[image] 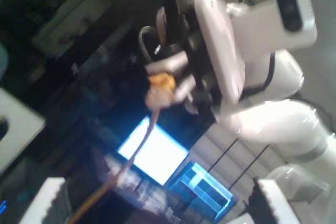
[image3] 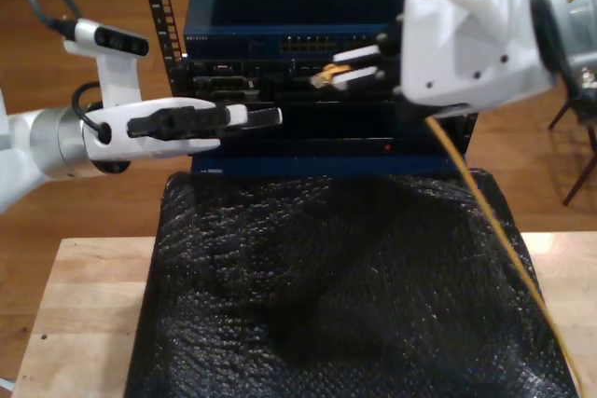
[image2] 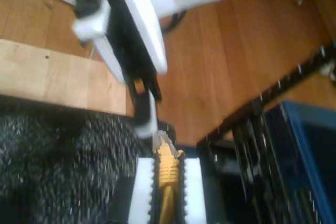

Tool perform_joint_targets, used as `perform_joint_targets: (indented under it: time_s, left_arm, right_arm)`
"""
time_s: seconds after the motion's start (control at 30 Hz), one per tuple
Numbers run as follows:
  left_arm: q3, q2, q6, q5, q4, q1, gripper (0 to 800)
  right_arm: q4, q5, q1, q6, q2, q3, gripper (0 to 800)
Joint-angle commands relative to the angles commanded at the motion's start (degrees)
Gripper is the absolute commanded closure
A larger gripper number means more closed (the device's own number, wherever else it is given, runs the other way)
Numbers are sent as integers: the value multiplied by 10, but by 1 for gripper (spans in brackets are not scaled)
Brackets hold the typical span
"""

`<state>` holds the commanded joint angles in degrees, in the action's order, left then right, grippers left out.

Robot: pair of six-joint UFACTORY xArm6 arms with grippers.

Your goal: Grab the cable and plug it in

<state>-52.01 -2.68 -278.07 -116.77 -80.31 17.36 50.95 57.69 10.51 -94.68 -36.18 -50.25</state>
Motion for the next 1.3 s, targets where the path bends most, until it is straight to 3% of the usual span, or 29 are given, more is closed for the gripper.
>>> perform_joint_targets:
  time_s: [0.2,0.5,0.73,1.03,1.3]
  left_arm:
    - [-41,-11,4,52,109,15,6]
    - [-73,-36,57,107,257,19,5]
    - [-78,-54,101,150,386,38,5]
    - [-79,-56,185,161,487,62,5]
    - [-76,-95,296,156,600,66,3]
  right_arm:
    - [-11,40,-46,18,15,-3,800]
    - [-138,43,-50,96,50,2,800]
    - [-189,67,-51,128,78,2,800]
    - [-273,64,-51,175,127,3,800]
    - [-296,61,-51,179,148,4,800]
